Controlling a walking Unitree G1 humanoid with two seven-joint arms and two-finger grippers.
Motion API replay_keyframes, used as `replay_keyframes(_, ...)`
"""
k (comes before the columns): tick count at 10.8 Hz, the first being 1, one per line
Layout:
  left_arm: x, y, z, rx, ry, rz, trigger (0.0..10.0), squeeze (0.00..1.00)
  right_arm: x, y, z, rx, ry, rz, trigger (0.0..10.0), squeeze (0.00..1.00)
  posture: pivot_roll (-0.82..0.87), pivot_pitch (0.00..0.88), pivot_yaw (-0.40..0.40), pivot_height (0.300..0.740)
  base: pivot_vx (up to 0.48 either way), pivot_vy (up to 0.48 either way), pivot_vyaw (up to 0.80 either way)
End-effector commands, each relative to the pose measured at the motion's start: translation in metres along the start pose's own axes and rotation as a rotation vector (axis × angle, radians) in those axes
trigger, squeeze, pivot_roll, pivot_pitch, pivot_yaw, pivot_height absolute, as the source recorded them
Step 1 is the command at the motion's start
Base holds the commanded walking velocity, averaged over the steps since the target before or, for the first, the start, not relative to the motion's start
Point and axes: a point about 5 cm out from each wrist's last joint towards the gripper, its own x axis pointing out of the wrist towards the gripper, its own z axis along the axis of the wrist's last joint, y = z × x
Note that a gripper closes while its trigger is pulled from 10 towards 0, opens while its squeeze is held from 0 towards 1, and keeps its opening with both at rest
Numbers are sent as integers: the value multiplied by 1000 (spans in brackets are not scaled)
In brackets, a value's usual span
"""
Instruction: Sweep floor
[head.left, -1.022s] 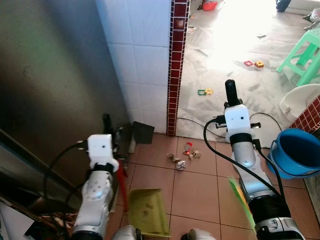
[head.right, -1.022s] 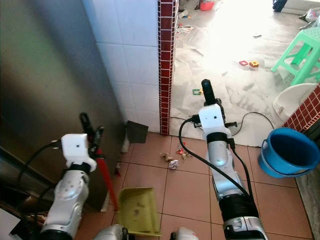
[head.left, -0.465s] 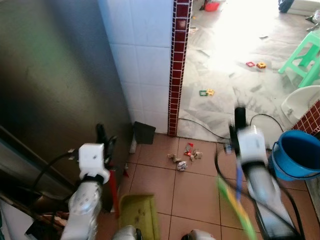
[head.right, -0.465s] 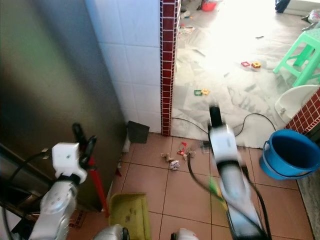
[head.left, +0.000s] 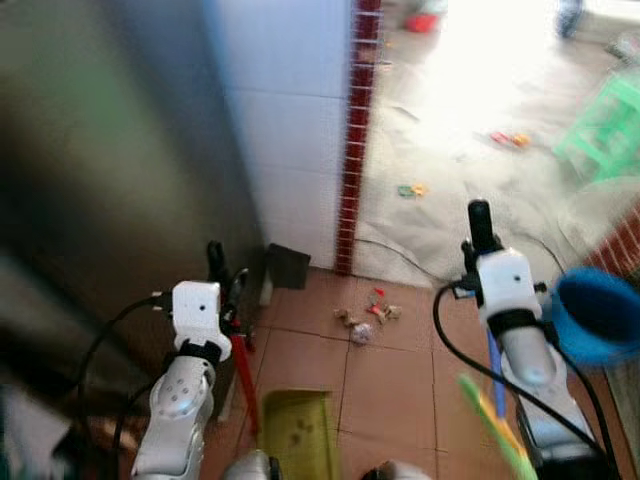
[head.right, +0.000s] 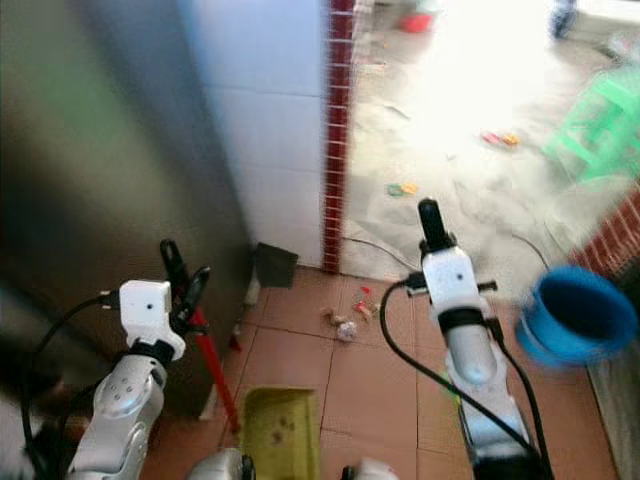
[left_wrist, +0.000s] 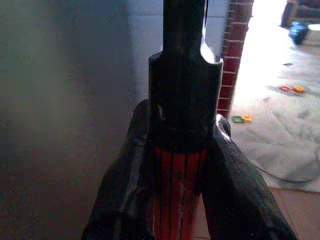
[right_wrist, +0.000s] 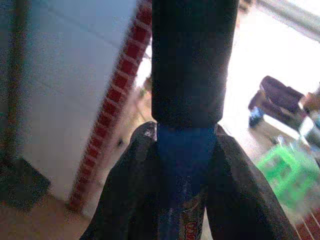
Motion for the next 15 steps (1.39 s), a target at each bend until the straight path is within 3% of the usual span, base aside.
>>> replay_keyframes(1,7,-3,9,18,-41,-31,10000,0,13,0,24,-23,-93,11,10000,0,-128,0,15,740,0,0,800)
replay_keyframes(3,14,-6,14,23,-54,-52,10000,0,23,9,35,-39,-130,44,10000,0,-133,0,6,740,0,0,800)
replay_keyframes(6,12,4,10,-7,-31,-5,10000,0,21,18,20,77,-65,-18,10000,0,-122,0,75,740,0,0,267)
replay_keyframes(9,16,-4,9,-17,-25,-31,10000,0,23,25,15,103,-32,-23,10000,0,-126,0,81,740,0,0,-800)
replay_keyframes(15,22,-6,12,-96,-26,-29,10000,0,32,20,19,83,-48,-28,10000,0,-132,0,56,740,0,0,-800)
